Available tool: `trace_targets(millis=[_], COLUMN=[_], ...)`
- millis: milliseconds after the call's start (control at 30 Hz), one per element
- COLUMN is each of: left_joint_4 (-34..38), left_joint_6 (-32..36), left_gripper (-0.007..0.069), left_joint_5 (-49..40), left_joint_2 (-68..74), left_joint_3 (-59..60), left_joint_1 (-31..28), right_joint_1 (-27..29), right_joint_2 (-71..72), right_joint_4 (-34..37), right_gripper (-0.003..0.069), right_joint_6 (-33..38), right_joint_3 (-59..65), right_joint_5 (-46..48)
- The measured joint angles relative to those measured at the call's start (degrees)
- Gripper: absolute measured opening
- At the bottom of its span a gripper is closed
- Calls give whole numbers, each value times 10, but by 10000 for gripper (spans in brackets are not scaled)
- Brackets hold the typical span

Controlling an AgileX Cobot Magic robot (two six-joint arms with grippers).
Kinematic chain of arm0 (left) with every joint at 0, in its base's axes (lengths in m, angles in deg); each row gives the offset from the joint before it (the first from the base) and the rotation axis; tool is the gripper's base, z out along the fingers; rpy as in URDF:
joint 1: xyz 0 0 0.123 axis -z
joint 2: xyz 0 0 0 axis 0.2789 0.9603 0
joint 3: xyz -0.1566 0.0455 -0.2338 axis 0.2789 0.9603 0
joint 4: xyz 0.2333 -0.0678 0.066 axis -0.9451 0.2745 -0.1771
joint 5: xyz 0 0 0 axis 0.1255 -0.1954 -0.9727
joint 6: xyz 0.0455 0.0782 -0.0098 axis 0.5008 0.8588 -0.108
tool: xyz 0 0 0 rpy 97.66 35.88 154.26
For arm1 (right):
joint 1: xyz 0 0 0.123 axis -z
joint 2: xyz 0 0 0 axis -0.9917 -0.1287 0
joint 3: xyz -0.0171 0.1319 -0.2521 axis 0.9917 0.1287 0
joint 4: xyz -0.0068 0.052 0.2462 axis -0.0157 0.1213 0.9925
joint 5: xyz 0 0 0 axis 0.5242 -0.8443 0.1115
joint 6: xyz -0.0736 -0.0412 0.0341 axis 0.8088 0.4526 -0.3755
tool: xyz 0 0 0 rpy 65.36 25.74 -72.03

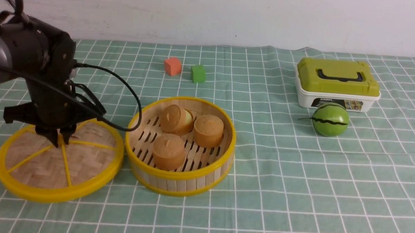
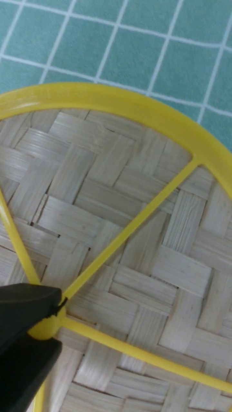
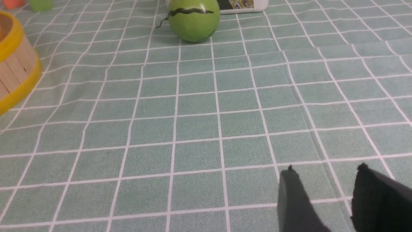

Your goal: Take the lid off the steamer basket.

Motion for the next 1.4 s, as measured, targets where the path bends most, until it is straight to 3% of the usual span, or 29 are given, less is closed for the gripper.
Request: trace_targets(millis=[533, 800, 967, 1100, 1300, 1400], left_joint_4=[-9, -8, -8, -1, 53, 91], left_joint_6=[0, 0, 11, 29, 169, 202], left_gripper=[106, 262, 295, 269, 94, 26], left_joint_5=[20, -10, -52, -79, -164, -170], left_joint_2=[30, 17, -24, -66, -174, -227], left_joint_3=[1, -14, -50, -60, -61, -53], left_joint_1=[0, 0, 0, 0, 0, 0], right_joint_1=[0, 0, 0, 0, 0, 0], right_joint_2=[0, 0, 0, 0, 0, 0], right_joint_4=[0, 0, 0, 0, 0, 0], right_gripper=[241, 241, 241, 241, 241, 241], right_joint_6=[0, 0, 0, 0, 0, 0], right_joint_3=[0, 0, 0, 0, 0, 0], right_joint_5=[0, 0, 0, 0, 0, 0])
